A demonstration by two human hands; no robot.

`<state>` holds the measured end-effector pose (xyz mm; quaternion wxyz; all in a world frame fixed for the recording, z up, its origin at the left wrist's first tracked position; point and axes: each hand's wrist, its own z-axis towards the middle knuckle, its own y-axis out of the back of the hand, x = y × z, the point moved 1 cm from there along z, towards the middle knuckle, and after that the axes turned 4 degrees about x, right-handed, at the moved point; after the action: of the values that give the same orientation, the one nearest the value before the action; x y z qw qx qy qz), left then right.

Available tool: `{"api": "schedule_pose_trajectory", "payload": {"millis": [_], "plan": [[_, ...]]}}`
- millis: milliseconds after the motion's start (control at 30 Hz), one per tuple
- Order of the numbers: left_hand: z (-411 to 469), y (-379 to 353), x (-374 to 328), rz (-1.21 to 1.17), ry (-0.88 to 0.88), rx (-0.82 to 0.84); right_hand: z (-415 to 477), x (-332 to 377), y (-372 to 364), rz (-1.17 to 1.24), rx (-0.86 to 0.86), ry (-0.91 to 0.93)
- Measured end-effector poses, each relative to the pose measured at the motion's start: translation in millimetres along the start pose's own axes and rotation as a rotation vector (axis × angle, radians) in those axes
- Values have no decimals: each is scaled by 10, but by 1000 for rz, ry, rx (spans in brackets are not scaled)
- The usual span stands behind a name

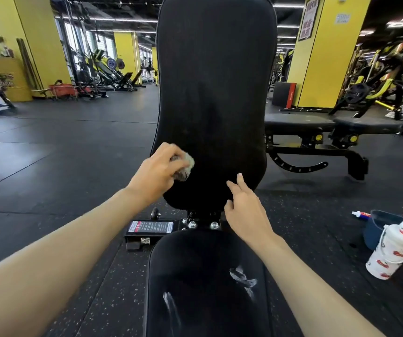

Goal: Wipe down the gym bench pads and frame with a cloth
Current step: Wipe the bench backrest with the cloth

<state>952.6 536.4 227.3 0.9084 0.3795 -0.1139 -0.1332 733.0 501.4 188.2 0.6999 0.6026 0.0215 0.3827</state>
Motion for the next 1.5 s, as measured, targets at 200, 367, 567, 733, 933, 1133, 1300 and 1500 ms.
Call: {"api": "schedule_pose_trajectory", "payload": {"millis": [200,367,567,733,933,1133,1300,1500], "plan": [[517,156,6,123,117,-105,76,30,22,-30,34,-8],[114,229,165,165,-17,124,57,33,30,-28,76,-3],[472,366,-71,113,38,-24,76,74,47,3,77,-13],[418,184,-21,112,141,16,61,56,4,-6,140,-21],[280,98,-225,101,-34,120,66,-156,-93,-155,259,-9],[786,-99,-491,137,101,-38,92,-156,-138,-150,248,-17],[389,-366,-540,99,84,116,66,-215,-66,-190,233,-5],[995,-167,-793,-154,199,-174,31,-235,-56,-218,221,20]]}}
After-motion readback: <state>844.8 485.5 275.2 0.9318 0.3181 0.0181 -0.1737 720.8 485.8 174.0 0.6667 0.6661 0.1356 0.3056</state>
